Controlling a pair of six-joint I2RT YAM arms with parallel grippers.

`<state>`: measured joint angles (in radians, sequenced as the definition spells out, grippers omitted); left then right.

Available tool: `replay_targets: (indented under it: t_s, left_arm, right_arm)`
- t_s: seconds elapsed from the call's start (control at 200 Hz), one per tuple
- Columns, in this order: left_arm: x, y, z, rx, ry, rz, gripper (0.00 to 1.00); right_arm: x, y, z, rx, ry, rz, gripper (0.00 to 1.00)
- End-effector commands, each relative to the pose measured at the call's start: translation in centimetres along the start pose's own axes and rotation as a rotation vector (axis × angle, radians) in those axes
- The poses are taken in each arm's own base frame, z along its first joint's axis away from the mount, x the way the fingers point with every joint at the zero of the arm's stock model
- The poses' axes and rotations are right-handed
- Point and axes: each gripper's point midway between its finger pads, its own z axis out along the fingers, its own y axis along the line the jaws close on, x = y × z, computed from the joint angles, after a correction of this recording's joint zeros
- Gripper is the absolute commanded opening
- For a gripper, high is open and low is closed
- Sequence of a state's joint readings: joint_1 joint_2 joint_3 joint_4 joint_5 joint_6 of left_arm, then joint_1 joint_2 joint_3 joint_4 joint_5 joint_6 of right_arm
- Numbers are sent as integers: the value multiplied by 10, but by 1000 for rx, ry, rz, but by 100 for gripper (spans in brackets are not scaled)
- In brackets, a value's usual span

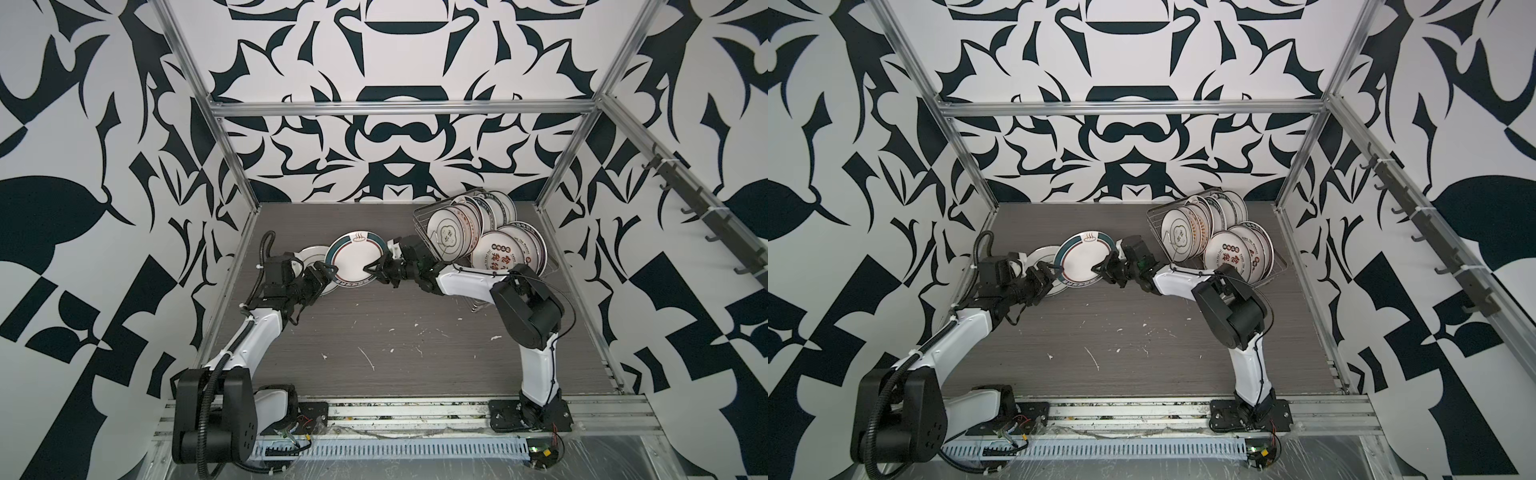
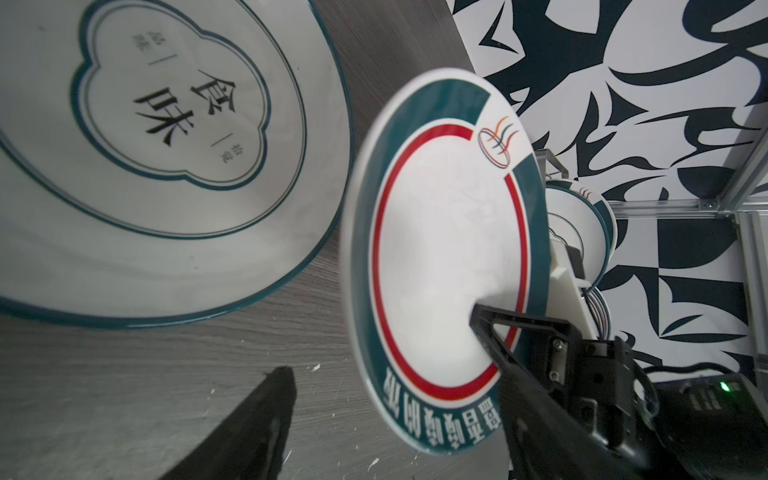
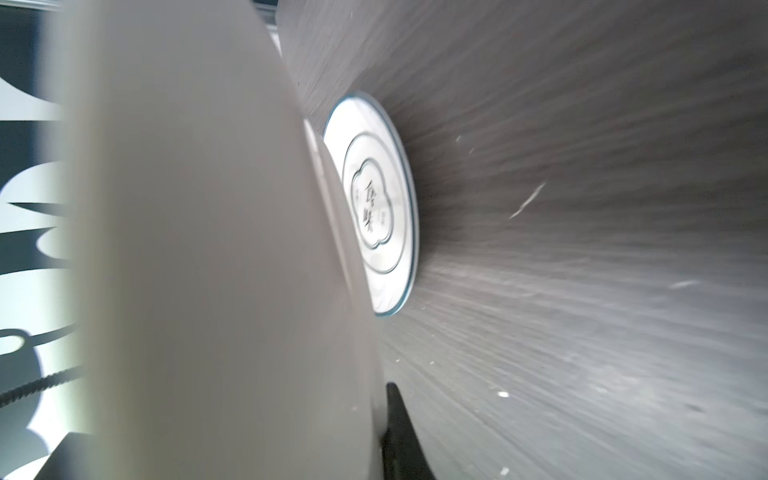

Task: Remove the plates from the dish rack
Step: 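Carry the plate to the left gripper while it grasps the rim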

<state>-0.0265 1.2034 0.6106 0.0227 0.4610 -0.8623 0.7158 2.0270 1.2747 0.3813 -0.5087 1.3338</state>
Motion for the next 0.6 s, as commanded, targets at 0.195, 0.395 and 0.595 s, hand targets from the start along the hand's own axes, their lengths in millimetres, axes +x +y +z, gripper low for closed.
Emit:
replay_targets:
  t_s: [0.195,0.395,0.595]
  left_arm:
    - [1,2,6,19,4,-15,67]
    - [-1,0,6,28,4,-11,49]
    - [-3,2,3,22,1,-16,33]
  right_arm:
    - [13,72,0,-232,46,-57,0]
    - [19,76,4,-256,68,-61,0]
    - [24,79,7,-271,85,-71,4]
